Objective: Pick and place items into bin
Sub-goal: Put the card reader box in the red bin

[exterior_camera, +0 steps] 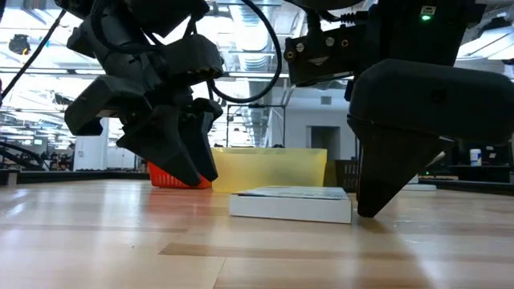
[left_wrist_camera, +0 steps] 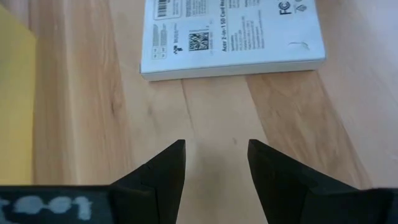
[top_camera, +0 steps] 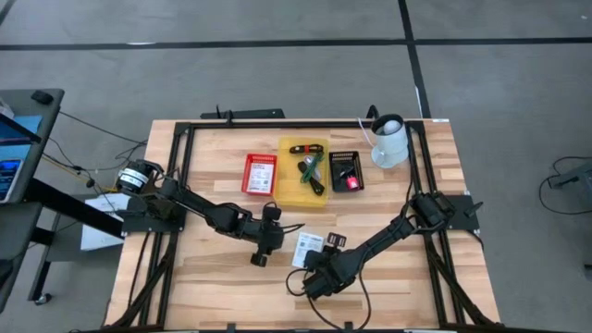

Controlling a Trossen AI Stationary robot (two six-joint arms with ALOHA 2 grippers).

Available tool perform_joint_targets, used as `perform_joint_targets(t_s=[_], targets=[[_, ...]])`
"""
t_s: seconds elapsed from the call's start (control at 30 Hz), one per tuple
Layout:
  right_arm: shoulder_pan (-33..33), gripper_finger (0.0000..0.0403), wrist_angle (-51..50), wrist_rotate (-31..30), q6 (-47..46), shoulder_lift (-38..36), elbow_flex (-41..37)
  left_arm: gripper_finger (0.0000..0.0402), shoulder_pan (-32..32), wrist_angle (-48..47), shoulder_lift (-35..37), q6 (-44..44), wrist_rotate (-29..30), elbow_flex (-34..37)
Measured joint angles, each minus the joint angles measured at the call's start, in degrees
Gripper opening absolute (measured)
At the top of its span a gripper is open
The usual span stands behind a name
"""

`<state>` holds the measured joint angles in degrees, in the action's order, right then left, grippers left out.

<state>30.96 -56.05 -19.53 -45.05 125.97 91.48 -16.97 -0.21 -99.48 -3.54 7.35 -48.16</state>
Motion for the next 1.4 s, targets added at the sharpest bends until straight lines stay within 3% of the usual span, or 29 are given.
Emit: perform_joint_targets(t_s=[0.43,0.67,0.93,1.4], targets=[[-1.6,0.0121,0.2,1.4,2.1,-0.1,0.0,0.0167,1.9,0.2,0.0,-0.4,-1.2,0.0],[-1.9,0.0121,0.3,1.7,3.1,-0.2,0.1,0.0167,3.2,3.8,-3.3,-0.4,-5.1,0.0],[-1.9,0.0121,0.5,1.9,3.5,-0.2,0.0,0.0167,3.0,5.5,-13.0,-1.1,-8.2,-7.5],[-2.9,0.0121,0.0,2.4,5.1,-0.1,0.5,0.0167,1.2,2.0,-13.6,-2.3,-7.3,-12.3]])
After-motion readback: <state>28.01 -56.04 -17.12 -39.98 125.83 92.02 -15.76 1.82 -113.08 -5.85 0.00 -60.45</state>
